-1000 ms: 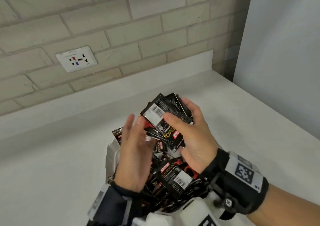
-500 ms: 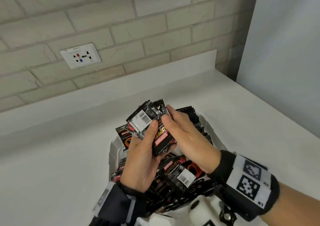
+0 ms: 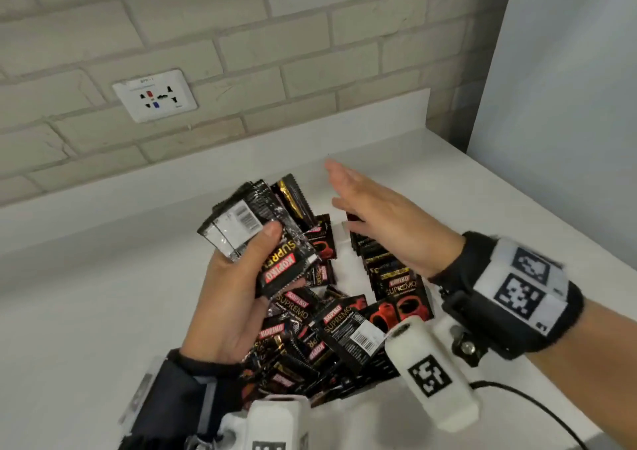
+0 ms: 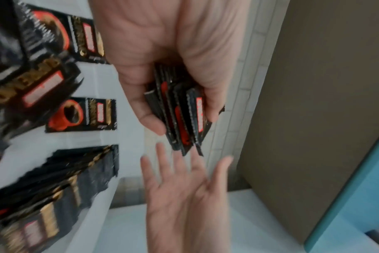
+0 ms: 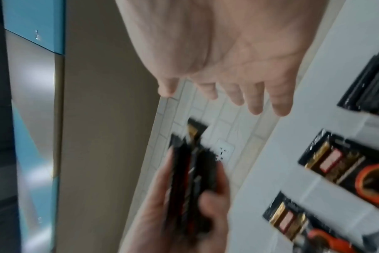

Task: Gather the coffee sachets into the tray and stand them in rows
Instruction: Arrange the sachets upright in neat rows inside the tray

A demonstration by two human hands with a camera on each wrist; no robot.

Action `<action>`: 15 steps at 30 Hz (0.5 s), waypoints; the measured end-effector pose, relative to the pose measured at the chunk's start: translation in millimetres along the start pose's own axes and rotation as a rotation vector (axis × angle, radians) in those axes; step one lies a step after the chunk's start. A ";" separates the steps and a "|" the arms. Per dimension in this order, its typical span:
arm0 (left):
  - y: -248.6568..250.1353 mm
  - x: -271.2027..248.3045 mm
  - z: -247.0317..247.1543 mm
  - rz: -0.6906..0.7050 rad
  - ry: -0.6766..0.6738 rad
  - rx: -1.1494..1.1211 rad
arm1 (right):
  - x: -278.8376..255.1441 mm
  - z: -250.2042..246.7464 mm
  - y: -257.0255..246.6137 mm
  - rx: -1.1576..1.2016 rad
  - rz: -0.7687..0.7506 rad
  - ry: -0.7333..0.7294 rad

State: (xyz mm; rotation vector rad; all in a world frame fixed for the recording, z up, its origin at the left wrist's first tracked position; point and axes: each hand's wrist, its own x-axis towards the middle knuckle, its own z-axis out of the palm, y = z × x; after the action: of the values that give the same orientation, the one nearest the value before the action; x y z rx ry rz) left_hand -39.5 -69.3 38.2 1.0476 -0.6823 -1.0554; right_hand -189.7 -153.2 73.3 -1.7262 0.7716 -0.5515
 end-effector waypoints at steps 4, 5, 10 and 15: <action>17.5 -3.6 -36.7 0.104 0.169 -0.036 | 13.5 -23.8 5.7 -0.262 -0.043 0.089; 19.1 -6.6 -45.0 0.114 0.203 -0.033 | 17.1 -27.2 6.3 -0.366 -0.049 0.052; 18.7 -23.1 -71.3 0.107 0.298 -0.012 | 39.4 -16.3 4.4 -0.816 -0.047 -0.216; 16.9 -29.7 -74.9 0.068 0.291 -0.021 | 61.5 26.7 9.8 -1.087 0.034 -0.584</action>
State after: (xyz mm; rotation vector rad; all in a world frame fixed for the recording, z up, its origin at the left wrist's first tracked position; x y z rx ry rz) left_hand 19.6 -13.3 26.2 1.1243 -0.4670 -0.8282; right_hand -131.4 -182.7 55.2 -2.6564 0.6967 0.5244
